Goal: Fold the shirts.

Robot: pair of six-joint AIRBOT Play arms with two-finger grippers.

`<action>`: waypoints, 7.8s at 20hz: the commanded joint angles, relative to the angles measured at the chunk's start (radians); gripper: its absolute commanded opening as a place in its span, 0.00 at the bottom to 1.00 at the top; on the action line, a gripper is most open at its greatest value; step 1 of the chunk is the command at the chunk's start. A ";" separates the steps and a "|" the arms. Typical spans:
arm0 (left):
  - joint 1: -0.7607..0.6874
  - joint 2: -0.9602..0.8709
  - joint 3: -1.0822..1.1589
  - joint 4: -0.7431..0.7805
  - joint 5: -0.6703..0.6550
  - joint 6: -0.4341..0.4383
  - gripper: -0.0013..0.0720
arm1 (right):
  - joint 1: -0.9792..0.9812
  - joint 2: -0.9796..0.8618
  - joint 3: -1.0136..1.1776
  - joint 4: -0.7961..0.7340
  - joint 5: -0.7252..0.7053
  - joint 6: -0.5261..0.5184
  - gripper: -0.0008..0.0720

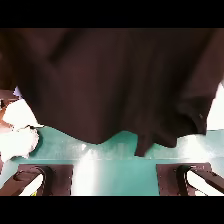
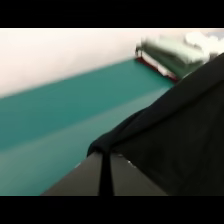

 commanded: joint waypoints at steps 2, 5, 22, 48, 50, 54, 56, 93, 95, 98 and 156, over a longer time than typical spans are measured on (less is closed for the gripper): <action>0.001 -0.126 -0.319 0.026 0.015 0.000 0.05 | 0.063 -0.235 -0.145 -0.011 0.046 0.022 0.04; 0.001 -0.291 -0.457 0.034 0.185 0.050 0.05 | 0.115 -0.397 -0.218 -0.010 -0.112 0.022 0.04; 0.311 -0.603 -0.466 -0.065 0.022 0.100 0.76 | 0.003 -0.395 -0.225 0.002 0.288 -0.070 0.34; 0.161 -0.827 -0.436 -0.125 -0.160 0.226 0.05 | -0.077 -0.231 -0.442 -0.011 0.360 -0.011 0.34; 0.161 -0.762 -0.431 -0.121 -0.156 0.227 0.05 | -0.152 -0.143 -0.671 -0.011 0.261 -0.011 0.34; 0.161 -0.642 -0.432 -0.122 -0.163 0.227 0.05 | -0.296 -0.023 -1.076 -0.007 0.089 -0.034 0.69; 0.161 -0.608 -0.433 -0.123 -0.164 0.219 0.05 | -0.356 -0.017 -1.196 -0.006 0.016 -0.040 0.70; 0.161 0.060 0.280 -0.118 0.201 0.045 0.05 | -0.467 0.336 0.048 0.097 -0.141 -0.085 0.04; 0.161 0.092 0.280 -0.119 0.182 0.043 0.05 | -0.522 0.311 0.127 0.097 -0.080 -0.060 0.04; 0.161 0.093 0.220 -0.090 0.124 0.015 0.05 | -0.548 0.238 0.173 0.098 0.016 -0.020 0.04; 0.327 -0.387 -0.834 0.083 -0.113 0.125 0.70 | -0.193 0.039 -1.012 -0.024 0.090 -0.068 0.43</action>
